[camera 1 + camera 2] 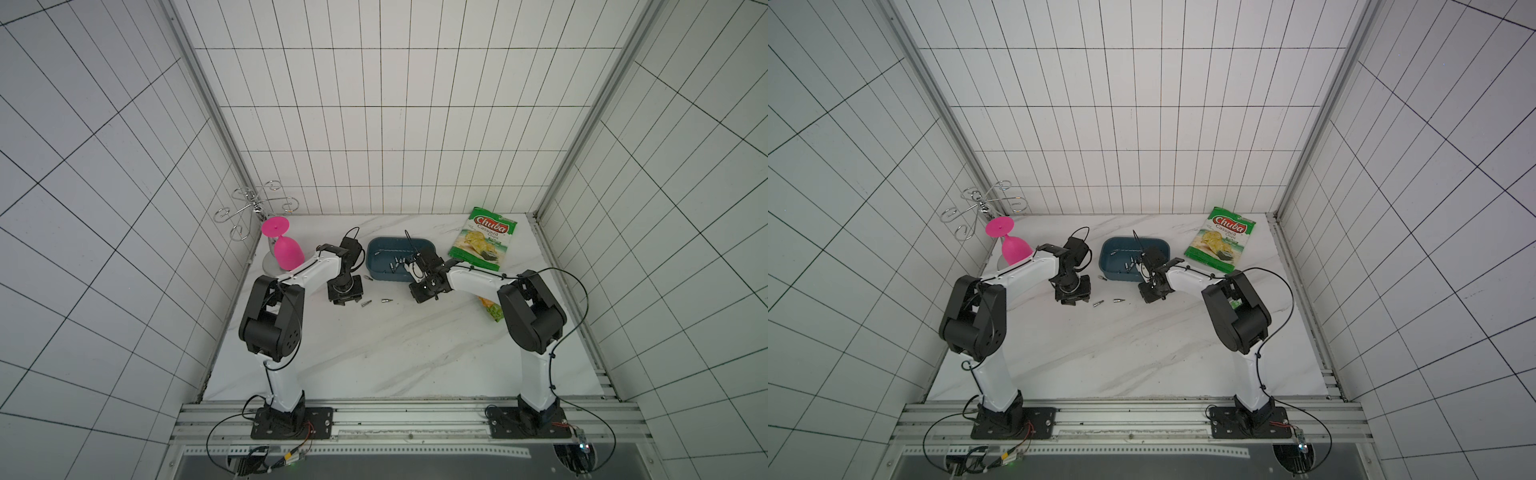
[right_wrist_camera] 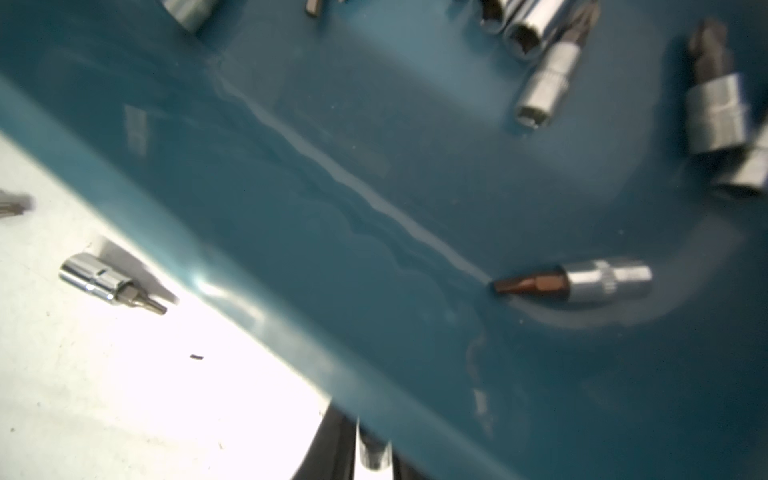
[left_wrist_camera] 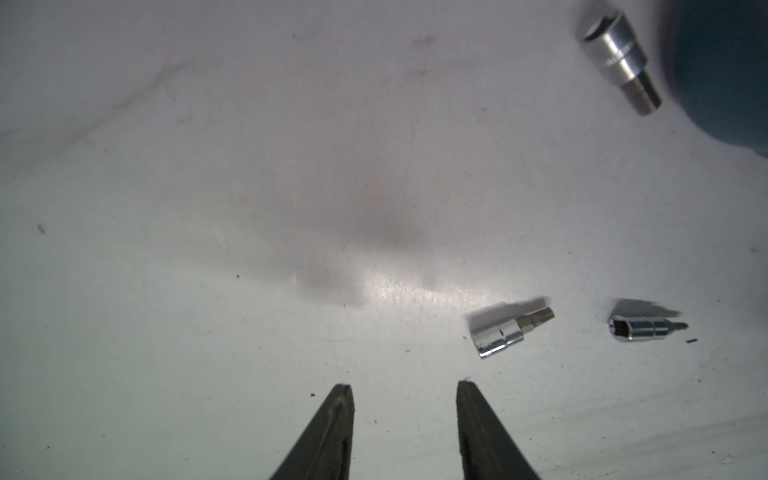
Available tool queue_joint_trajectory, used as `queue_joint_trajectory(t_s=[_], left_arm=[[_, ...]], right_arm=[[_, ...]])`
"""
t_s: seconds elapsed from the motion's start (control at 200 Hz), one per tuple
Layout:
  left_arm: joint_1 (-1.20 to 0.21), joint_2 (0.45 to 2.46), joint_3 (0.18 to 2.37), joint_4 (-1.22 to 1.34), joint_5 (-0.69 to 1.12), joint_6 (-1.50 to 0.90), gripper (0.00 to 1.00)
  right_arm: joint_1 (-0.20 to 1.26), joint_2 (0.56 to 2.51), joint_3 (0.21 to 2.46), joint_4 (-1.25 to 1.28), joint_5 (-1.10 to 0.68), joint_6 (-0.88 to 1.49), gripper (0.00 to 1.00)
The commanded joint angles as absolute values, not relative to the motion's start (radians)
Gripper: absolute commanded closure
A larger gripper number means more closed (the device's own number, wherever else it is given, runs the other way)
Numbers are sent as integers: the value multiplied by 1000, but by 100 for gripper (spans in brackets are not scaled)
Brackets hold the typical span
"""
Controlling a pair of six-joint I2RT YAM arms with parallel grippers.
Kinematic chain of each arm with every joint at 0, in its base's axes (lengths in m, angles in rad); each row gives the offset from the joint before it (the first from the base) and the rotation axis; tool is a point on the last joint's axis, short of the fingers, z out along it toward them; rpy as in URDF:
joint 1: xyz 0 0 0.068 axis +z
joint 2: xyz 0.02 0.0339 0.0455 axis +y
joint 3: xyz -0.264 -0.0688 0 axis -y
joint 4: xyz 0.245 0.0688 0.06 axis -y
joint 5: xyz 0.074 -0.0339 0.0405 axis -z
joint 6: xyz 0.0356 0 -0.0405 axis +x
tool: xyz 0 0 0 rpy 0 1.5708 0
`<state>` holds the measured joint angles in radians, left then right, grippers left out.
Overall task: Put the bit on the desktop into the storage box
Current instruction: Pick up the screwdriver bit from the center of the board, then place the screwdriver bit in the storage box.
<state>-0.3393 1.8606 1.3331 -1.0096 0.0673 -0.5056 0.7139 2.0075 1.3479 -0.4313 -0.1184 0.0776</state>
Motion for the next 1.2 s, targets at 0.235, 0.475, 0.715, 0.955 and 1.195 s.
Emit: queue_joint_trajectory(t_s=[0.235,0.475,0.715,0.955,1.195], left_arm=[[-342,1888,1378,-978,78,-449,54],[-360,1904,1398,-978,75,-409,54],[-398,1879,1379,-925,45,-354,50],[-416,1937,1423,-940,23,-315,50],[-420,1961,1421,-940,21,-296,50]], right_arm=[[723,2018,1328,-581,-114,57,73],[724,2007,1316,-606,-110,56,91],[727,1936,1322,-651,-114,67,100],[727,1830,1366,-727,-96,71,100],[710,1808,1487,-794,-84,81,100]])
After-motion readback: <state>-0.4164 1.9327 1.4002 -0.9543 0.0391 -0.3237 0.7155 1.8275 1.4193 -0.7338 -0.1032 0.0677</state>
